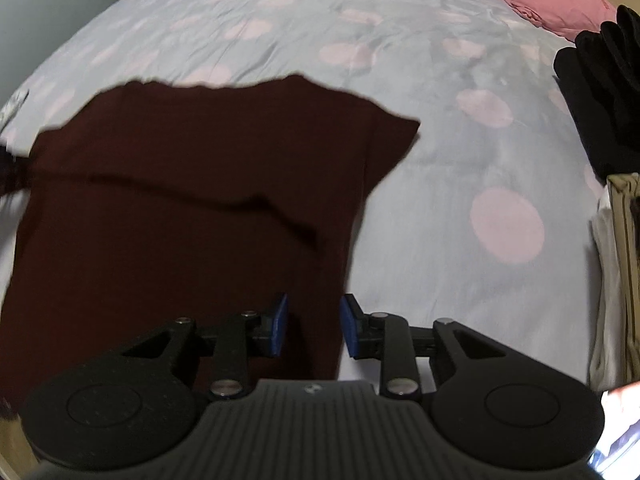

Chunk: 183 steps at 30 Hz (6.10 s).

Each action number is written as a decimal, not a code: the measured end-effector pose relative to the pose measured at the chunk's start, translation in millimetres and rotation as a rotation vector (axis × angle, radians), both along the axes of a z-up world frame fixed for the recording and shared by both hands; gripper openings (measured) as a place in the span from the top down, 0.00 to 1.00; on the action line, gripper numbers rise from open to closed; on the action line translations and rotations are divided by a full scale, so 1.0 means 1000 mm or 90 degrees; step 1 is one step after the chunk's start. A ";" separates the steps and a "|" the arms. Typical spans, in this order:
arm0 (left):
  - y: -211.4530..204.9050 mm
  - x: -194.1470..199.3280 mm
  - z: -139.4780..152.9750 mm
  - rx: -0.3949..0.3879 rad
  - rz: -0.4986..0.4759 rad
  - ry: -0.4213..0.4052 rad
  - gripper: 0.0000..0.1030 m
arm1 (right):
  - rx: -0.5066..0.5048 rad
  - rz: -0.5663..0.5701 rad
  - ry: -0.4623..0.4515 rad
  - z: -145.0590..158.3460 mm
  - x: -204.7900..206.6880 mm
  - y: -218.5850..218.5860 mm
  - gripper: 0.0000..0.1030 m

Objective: Fold clothes

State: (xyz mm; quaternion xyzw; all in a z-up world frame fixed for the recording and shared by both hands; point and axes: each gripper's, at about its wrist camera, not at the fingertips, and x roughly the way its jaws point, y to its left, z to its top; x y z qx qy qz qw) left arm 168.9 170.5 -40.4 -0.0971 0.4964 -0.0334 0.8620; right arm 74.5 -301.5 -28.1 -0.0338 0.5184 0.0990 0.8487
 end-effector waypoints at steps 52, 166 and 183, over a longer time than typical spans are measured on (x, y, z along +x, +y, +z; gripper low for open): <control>-0.102 0.066 -0.007 0.090 -0.187 -0.084 0.97 | 0.040 0.039 -0.047 0.004 0.018 0.004 0.68; -0.227 -0.072 0.043 -0.029 -0.442 0.022 1.00 | 0.174 0.191 -0.063 0.052 -0.060 0.083 0.67; -0.150 -0.048 0.061 -0.007 -0.220 -0.032 0.84 | 0.150 0.055 -0.009 0.001 -0.024 0.057 0.50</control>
